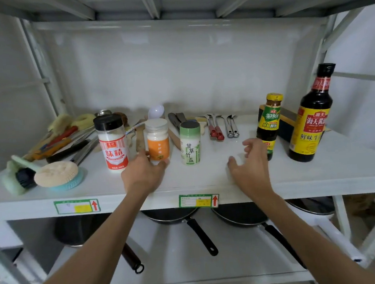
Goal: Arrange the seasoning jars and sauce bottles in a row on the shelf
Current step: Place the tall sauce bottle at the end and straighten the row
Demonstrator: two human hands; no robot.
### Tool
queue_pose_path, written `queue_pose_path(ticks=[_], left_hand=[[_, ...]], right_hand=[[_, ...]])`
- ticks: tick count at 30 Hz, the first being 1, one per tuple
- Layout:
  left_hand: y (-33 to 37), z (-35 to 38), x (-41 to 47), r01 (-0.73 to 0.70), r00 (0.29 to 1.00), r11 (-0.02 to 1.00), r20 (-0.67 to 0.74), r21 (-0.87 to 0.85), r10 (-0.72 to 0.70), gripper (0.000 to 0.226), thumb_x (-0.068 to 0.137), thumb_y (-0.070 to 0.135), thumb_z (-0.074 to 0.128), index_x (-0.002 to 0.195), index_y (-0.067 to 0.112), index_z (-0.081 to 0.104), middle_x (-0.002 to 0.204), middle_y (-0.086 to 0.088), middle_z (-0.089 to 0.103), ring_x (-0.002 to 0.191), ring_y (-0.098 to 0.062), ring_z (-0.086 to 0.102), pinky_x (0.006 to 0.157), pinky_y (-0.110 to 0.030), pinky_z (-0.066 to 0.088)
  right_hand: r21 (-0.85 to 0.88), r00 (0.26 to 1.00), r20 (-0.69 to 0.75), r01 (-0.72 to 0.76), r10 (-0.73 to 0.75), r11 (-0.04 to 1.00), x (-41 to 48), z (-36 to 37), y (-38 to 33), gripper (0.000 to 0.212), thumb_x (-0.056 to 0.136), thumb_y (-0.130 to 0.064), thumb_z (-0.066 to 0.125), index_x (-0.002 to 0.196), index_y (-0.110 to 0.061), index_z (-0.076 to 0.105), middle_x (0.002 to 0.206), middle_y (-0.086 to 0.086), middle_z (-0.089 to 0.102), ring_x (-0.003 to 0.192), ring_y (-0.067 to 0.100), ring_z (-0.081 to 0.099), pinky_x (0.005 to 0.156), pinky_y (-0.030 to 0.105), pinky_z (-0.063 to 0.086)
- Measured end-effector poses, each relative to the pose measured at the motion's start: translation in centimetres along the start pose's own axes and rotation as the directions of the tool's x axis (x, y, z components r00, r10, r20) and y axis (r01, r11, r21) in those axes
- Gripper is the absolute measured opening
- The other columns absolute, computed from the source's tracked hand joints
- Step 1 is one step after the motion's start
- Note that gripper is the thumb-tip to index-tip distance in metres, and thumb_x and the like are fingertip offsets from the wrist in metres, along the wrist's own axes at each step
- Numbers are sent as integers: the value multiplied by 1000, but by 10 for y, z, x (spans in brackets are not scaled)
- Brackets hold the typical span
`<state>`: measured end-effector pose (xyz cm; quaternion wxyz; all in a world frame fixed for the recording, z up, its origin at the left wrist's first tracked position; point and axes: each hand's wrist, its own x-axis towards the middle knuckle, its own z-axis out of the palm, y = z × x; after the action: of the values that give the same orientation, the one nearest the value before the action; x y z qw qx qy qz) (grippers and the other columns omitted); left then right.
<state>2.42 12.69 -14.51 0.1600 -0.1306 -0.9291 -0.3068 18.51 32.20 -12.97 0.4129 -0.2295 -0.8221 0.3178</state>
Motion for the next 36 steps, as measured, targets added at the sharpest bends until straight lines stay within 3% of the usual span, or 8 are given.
queue_pose_path(ticks=[3, 7, 9, 12, 17, 27, 32, 36], left_hand=[[0, 0, -1, -18, 1000, 1000, -6, 10, 18, 61, 80, 70, 45, 119, 24, 53, 99, 0, 70, 85, -25, 66, 69, -33, 46], [-1, -1, -1, -24, 1000, 1000, 12, 9, 24, 60, 80, 70, 44, 118, 24, 53, 98, 0, 70, 84, -25, 66, 70, -34, 49], [0, -3, -1, -51, 998, 998, 29, 23, 50, 58, 80, 70, 45, 115, 25, 55, 99, 0, 70, 85, -24, 65, 71, -34, 50], [3, -5, -4, -133, 991, 989, 40, 70, 131, 58, 80, 70, 45, 117, 26, 56, 109, 1, 69, 96, -23, 64, 74, -33, 46], [4, -6, -5, -166, 986, 983, 43, 80, 163, 60, 80, 70, 43, 118, 27, 58, 114, 2, 68, 100, -22, 62, 77, -34, 47], [6, -8, -7, -121, 993, 991, 19, 58, 120, 60, 78, 69, 51, 112, 22, 65, 107, 0, 67, 94, -20, 63, 70, -29, 44], [5, -6, -6, -99, 995, 994, 23, 45, 98, 63, 77, 69, 55, 116, 21, 65, 112, 1, 66, 99, -20, 63, 71, -29, 43], [6, -7, -6, -74, 997, 997, 21, 25, 74, 65, 76, 69, 56, 120, 21, 63, 114, 2, 67, 100, -19, 63, 73, -29, 45]], right_hand=[[62, 952, 307, -13, -7, 998, -1, 35, -26, 64, 81, -30, 74, 131, -13, 38, 121, 2, 41, 113, 16, 45, 98, 32, 42], [107, 897, 437, -120, 62, 987, 14, 69, -40, 81, 71, -38, 80, 134, -14, 37, 128, 6, 52, 118, 22, 54, 98, 39, 47], [155, 899, 432, -144, 64, 977, 19, 73, -38, 68, 72, -28, 82, 127, -13, 44, 116, 2, 59, 105, 17, 61, 80, 24, 50], [168, 912, 408, -129, 51, 977, 24, 67, -31, 56, 76, -18, 82, 123, -13, 52, 104, -3, 59, 86, 4, 57, 63, 8, 38], [142, 916, 395, -131, 65, 981, 30, 59, -23, 54, 75, -19, 82, 122, -12, 57, 105, -2, 61, 96, 12, 57, 65, 7, 36], [115, 932, 350, -137, 89, 984, 37, 45, -13, 52, 77, -18, 79, 123, -10, 56, 104, -1, 63, 87, 8, 57, 64, 11, 40], [83, 939, 323, -153, 119, 985, 42, 35, 0, 52, 79, -18, 77, 125, -8, 55, 115, 5, 66, 103, 18, 62, 85, 27, 51], [95, 939, 319, -165, 127, 982, 39, 35, -2, 52, 83, -14, 74, 129, -7, 51, 121, 7, 63, 101, 15, 57, 84, 25, 45]])
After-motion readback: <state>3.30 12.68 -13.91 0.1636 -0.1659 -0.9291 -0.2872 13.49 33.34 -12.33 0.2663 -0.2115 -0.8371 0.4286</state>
